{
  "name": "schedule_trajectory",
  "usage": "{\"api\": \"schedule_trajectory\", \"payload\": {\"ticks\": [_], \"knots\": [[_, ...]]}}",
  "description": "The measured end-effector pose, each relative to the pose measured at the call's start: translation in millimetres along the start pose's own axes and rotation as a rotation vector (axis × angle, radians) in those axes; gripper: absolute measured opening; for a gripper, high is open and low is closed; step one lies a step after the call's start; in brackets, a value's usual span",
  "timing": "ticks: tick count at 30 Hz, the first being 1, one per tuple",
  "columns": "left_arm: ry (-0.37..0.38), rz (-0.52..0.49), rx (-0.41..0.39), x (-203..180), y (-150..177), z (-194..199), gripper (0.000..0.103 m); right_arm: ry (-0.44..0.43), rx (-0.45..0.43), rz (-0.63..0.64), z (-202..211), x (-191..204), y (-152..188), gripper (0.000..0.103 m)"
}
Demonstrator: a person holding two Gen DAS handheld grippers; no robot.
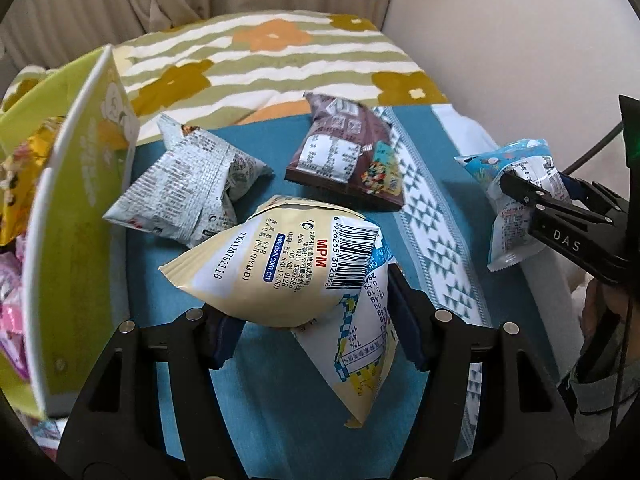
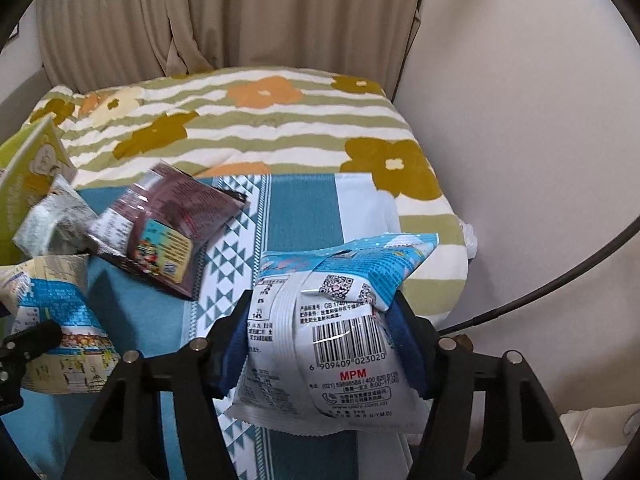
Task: Organize snacks
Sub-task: 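Grasp the cream MPM bag with the left tool while the right tool grasps the blue-white MPM bag, then carry the cream bag into the box with the left tool while the right tool carries the blue-white bag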
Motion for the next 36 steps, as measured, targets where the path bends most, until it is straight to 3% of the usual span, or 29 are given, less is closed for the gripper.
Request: {"api": "schedule_trajectory", "payload": {"ticks": [8, 16, 25, 36], "knots": [[-0.008, 0.007, -0.110, -2, 7, 66, 0.060, -0.073, -0.077, -0.021, 67, 3, 3, 0.057], [-0.088, 0.068, -0.208, 32, 15, 147, 0.060, -0.231, -0.164, 0.011, 136, 34, -1, 0.056], [-0.194, 0.142, -0.274, 126, 24, 208, 0.060, -0.424, -0.207, 0.047, 176, 116, -23, 0.056], [-0.231, 0.149, -0.216, 254, 2, 198, 0.061, -0.522, -0.174, 0.057, 166, 242, -53, 0.056]]}}
Point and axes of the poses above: each gripper's, at about its wrist camera, not at the fingertips, and z roughly against the way its jaws point, x to its left, y to its underside, the point moved 2 cm from there along -z, roughly the way its jaws point, and after that the axes turned 7 degrees about -z, right-handed, at the moved point
